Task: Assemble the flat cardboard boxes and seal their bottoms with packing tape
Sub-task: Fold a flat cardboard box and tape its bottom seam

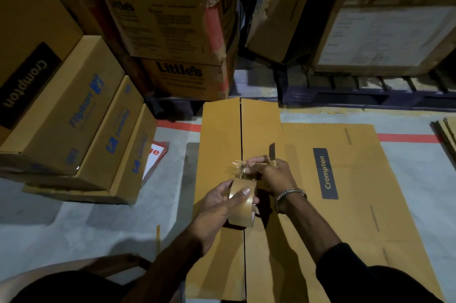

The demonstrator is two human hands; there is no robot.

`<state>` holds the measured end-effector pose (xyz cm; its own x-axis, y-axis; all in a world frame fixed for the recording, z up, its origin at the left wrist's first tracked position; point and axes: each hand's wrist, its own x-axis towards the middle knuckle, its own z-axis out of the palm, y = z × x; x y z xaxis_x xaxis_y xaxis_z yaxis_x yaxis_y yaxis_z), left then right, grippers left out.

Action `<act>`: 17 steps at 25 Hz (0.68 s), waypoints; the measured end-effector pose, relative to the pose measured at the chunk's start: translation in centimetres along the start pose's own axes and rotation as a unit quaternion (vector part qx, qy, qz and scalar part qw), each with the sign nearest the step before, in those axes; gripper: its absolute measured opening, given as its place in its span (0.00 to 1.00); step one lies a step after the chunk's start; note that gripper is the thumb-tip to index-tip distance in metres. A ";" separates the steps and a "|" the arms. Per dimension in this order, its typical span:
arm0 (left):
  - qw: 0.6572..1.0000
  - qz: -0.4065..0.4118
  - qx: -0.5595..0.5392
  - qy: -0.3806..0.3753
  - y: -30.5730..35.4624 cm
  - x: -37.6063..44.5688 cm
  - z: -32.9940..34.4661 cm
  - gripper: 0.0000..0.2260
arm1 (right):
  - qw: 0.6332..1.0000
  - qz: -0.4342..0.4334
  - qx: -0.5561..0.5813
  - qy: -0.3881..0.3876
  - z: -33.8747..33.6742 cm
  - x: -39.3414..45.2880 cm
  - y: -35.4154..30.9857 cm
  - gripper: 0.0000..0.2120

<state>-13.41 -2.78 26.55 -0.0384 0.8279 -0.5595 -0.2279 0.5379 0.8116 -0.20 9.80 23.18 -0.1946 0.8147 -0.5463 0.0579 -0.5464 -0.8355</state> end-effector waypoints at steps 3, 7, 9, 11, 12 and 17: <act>1.000 -0.010 0.020 0.006 0.0 -0.1 0.5 0.28 | 0.995 0.086 0.023 -0.036 -0.6 0.9 0.5 0.12; 1.000 -0.024 0.011 0.016 -0.1 -0.1 1.4 0.28 | 0.980 0.112 0.135 -0.096 -1.1 2.1 0.8 0.21; 1.000 -0.023 -0.007 0.016 0.1 -0.1 1.7 0.25 | 0.974 0.111 0.169 -0.104 -1.6 2.6 0.4 0.21; 0.999 -0.025 -0.010 0.020 0.3 -0.1 2.0 0.25 | 0.990 0.082 0.080 -0.076 -1.9 2.7 -0.2 0.16; 0.999 -0.026 -0.004 0.025 0.4 0.0 2.2 0.26 | 0.996 0.061 0.032 -0.059 -1.7 2.7 -0.3 0.15; 0.996 -0.071 -0.034 0.039 1.3 1.0 2.5 0.29 | 0.999 -0.014 -0.038 -0.033 -0.3 3.4 -1.3 0.23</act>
<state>-11.32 -0.86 27.48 -0.0754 0.7278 -0.6817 -0.3026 0.6347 0.7111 -0.66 13.32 22.35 -0.2607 0.8135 -0.5198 0.1248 -0.5055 -0.8537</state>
